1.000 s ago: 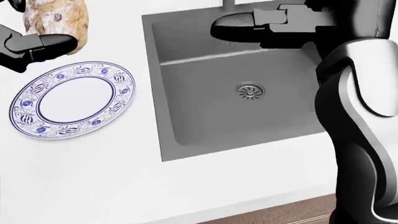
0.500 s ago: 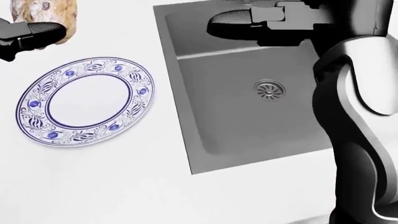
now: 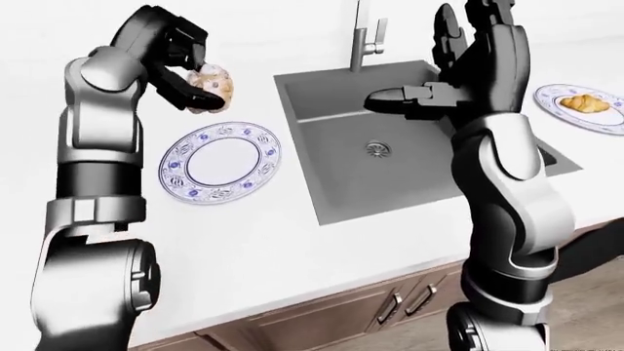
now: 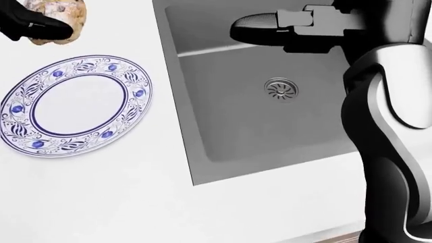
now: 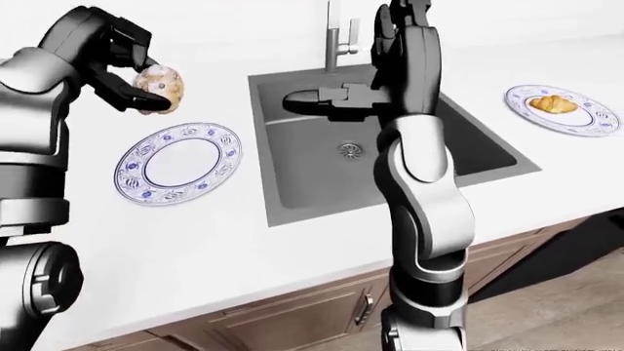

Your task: Place the pastries on the plates.

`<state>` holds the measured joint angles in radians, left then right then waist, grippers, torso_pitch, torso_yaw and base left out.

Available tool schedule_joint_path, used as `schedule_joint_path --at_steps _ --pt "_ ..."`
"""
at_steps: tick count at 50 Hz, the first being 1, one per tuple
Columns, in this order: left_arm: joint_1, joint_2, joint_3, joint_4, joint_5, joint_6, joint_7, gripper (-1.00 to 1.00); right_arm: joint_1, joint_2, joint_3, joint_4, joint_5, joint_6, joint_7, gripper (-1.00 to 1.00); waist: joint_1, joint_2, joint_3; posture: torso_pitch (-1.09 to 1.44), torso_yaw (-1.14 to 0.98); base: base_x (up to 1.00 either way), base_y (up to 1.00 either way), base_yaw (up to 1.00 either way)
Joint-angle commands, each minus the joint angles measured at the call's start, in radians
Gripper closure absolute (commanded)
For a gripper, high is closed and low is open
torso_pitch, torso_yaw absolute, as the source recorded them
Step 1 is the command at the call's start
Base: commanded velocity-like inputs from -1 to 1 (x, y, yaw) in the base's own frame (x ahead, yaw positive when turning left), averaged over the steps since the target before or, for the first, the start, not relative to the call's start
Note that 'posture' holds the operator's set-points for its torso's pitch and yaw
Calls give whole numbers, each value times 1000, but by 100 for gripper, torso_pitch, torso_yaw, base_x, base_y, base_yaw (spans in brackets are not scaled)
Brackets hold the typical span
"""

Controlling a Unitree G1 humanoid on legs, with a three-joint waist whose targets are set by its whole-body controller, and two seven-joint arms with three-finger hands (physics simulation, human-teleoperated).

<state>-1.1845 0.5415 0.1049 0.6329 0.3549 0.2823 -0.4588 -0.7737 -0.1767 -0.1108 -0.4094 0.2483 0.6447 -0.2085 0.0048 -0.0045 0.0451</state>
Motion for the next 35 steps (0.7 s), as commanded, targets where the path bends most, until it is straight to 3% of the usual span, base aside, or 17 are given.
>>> schedule_joint_path --at_steps 1,10,18,35 --pt "-50 30 9 2 54 -64 -18 100 -33 -8 -5 -26 -2 -21 2 -100 2 3 -33 0 0 0 0 0" --pt "-24 50 -1 58 233 -109 -120 100 -36 -12 -8 -31 2 -13 7 -100 -2 0 -34 0 0 0 0 0" --pt "-9 19 8 110 262 -134 -169 100 -28 -8 -6 -31 -2 -14 7 -100 -1 1 -36 0 0 0 0 0" --pt "-30 -33 -5 269 247 -217 -82 100 -28 -13 -8 -49 0 1 8 -100 -2 0 -37 0 0 0 0 0"
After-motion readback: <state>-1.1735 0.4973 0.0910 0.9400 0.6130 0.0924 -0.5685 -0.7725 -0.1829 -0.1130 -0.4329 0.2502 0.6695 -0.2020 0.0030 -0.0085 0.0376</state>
